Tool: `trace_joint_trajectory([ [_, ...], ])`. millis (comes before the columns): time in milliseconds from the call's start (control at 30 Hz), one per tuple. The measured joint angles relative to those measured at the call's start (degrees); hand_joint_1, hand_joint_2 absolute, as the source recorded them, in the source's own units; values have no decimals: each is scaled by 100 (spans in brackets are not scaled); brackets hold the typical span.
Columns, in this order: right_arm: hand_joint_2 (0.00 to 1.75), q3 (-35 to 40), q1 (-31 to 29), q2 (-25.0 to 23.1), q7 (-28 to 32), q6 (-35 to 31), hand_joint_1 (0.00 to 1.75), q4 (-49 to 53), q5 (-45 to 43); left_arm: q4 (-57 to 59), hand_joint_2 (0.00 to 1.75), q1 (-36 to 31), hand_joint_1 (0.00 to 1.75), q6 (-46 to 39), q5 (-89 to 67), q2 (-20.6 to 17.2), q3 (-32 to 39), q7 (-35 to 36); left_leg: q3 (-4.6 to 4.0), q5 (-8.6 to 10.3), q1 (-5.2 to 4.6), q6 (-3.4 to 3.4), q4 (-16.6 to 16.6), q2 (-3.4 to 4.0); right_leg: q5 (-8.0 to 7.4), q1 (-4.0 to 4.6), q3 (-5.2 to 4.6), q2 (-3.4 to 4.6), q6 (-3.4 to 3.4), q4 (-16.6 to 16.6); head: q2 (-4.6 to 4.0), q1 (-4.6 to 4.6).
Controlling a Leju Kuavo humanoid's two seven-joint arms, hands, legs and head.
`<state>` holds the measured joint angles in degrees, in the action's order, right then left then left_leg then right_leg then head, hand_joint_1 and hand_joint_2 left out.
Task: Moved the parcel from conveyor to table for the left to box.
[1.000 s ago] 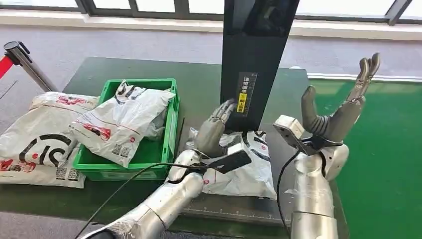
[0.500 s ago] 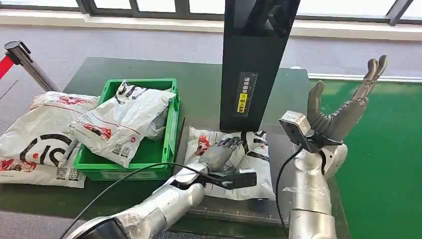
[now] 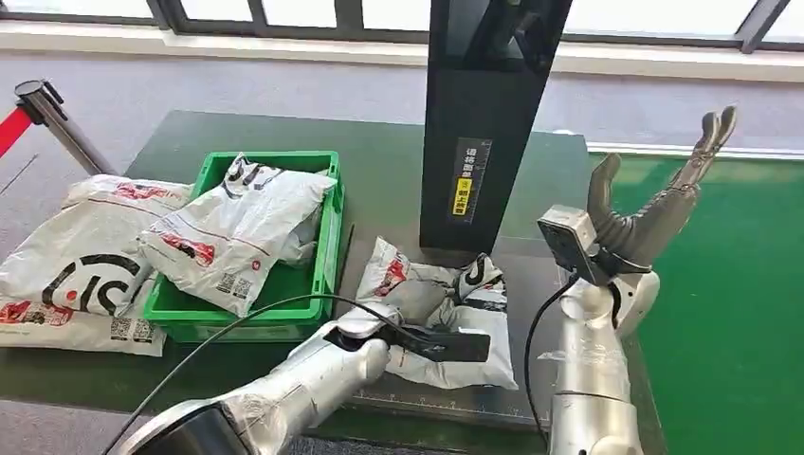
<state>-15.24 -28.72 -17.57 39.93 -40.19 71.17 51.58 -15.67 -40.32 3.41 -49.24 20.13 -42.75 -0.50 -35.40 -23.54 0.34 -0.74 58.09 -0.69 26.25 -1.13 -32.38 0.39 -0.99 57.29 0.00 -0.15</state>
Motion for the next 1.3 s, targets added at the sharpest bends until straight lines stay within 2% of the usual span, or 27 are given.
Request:
trace_joint_trajectory([
  [167, 175, -48, -3, 7, 0, 0, 0, -68, -72, 0, 175, -10, 175, -88, -48, -55, 0, 28, 8, 0, 0, 0, 0, 1, 0, 0, 4, 0, 0, 0, 0, 0],
  [333, 175, -107, 1, 7, 0, 0, 0, -127, 6, 0, 175, 24, 175, -579, -211, -79, 0, 61, 8, 0, 0, 0, -1, 1, -1, 0, 2, 1, 1, 0, 0, 0],
  [400, 175, -125, 18, 7, 2, 0, 0, -135, 103, -2, 175, 68, 175, -1500, -403, -79, 0, 136, 8, 0, 0, -1, -1, 3, -1, 0, -2, 3, 1, 0, 0, 2],
  [467, 175, -190, 70, 4, 7, 0, 0, -133, 162, 0, 175, 158, 175, -2927, -730, -118, 0, 369, 1, 0, 1, -1, 0, 4, -2, 0, -10, 4, 2, 1, 0, 0],
  [533, 175, -208, 118, 4, 7, 0, 0, -122, 173, 0, 175, 153, 175, -3355, -782, -149, 9, 441, -4, 1, 1, -1, -1, 3, -1, 0, -14, 2, 2, 2, 0, 0],
  [800, 175, -210, 167, 4, 9, 0, 0, -122, 192, 0, 175, 180, 175, -3430, -828, -203, 9, 461, -16, 0, -1, -1, 0, 1, -1, -3, -24, 3, 1, 1, 0, 0],
  [867, 175, -210, 185, 4, 9, 0, 0, -118, 192, -53, 175, 212, 175, -3841, -1157, -228, 44, 602, -18, 0, -1, -1, 0, 2, -1, -3, -27, 3, 1, 1, 0, 0],
  [933, 175, -214, 239, 4, 9, 0, 0, -81, 203, -692, 175, 435, 175, -4228, -2355, -348, 395, 809, -21, 0, -2, -2, 0, 3, -1, -3, -33, 4, 2, 1, 0, 0],
  [1033, 175, -271, 274, 4, 9, 0, 0, -72, 359, -1923, 175, 749, 175, -4334, -3813, -455, 1300, 487, -24, -1, -2, -2, -1, 7, -1, -3, -37, 10, 2, 3, 0, 2],
  [1167, 175, -295, 275, 9, 9, 0, 0, -65, 413, -3754, 175, 1144, 175, -4339, -3862, -660, 2322, 286, -23, -4, 0, -8, -2, 37, -2, -1, -50, 44, 4, 4, 0, -2],
  [1300, 175, -304, 312, 13, 9, 0, 0, 24, 345, -5081, 175, 1503, 175, -4339, -3864, -807, 2789, 293, -25, -4, 5, -8, -3, 30, 0, 4, -46, 39, 6, 6, 0, 0],
])
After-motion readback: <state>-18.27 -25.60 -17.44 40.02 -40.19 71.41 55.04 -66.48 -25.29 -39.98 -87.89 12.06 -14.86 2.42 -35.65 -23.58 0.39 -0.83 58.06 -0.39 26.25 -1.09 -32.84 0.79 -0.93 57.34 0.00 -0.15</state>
